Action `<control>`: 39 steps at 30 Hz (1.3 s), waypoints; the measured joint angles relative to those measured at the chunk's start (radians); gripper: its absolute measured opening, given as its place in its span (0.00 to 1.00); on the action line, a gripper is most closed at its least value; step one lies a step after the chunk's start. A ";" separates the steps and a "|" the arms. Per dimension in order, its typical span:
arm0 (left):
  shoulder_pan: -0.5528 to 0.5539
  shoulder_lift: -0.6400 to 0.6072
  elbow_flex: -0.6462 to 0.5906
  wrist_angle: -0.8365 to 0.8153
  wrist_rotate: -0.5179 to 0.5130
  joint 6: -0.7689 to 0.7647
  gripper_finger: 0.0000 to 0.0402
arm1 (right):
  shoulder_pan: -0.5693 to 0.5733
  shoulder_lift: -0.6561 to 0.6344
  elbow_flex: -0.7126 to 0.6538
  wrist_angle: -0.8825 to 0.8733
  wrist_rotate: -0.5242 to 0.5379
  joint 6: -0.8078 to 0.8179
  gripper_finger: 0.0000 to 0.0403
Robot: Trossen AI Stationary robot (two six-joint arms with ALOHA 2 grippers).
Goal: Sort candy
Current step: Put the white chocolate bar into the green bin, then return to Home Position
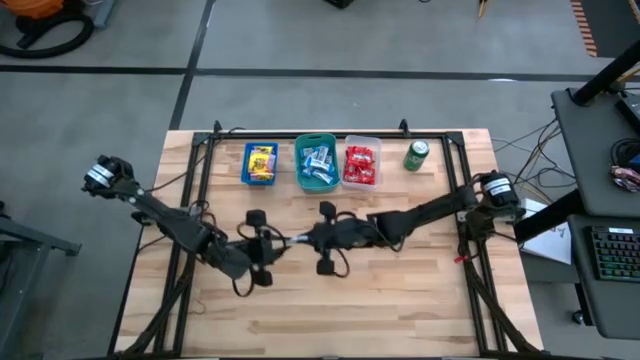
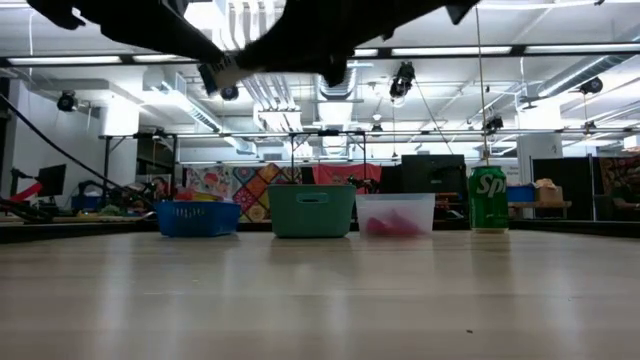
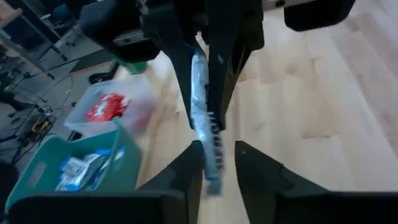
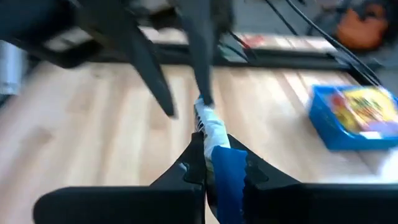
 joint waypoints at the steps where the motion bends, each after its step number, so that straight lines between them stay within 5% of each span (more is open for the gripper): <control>1: 0.007 -0.026 -0.016 -0.006 0.000 0.000 0.20 | -0.013 0.000 0.018 -0.042 0.009 0.010 0.05; 8: 0.058 -0.240 -0.151 -0.008 -0.019 0.020 0.27 | -0.195 0.000 0.156 -0.403 0.134 0.072 0.05; 12: 0.072 -0.352 -0.220 0.012 -0.064 0.023 0.28 | -0.379 0.000 0.163 -0.405 0.118 0.113 0.06; 19: 0.079 -0.486 -0.370 0.179 -0.065 0.063 0.27 | -0.654 0.094 0.151 -0.246 -0.247 0.208 0.08; 22: 0.086 -0.514 -0.443 0.350 -0.012 0.114 0.23 | -0.694 0.153 0.151 -0.194 -0.374 0.248 0.12; 26: 0.108 -0.534 -0.506 0.522 0.088 0.191 0.19 | -0.702 0.197 0.153 -0.176 -0.396 0.260 0.24; 33: 0.225 -0.579 -0.513 0.476 0.151 0.269 0.10 | -0.700 0.185 0.164 -0.183 -0.394 0.247 0.44; 39: 0.379 -0.659 -0.559 0.456 0.493 0.239 0.01 | -0.644 0.102 0.128 -0.161 -0.400 0.107 0.48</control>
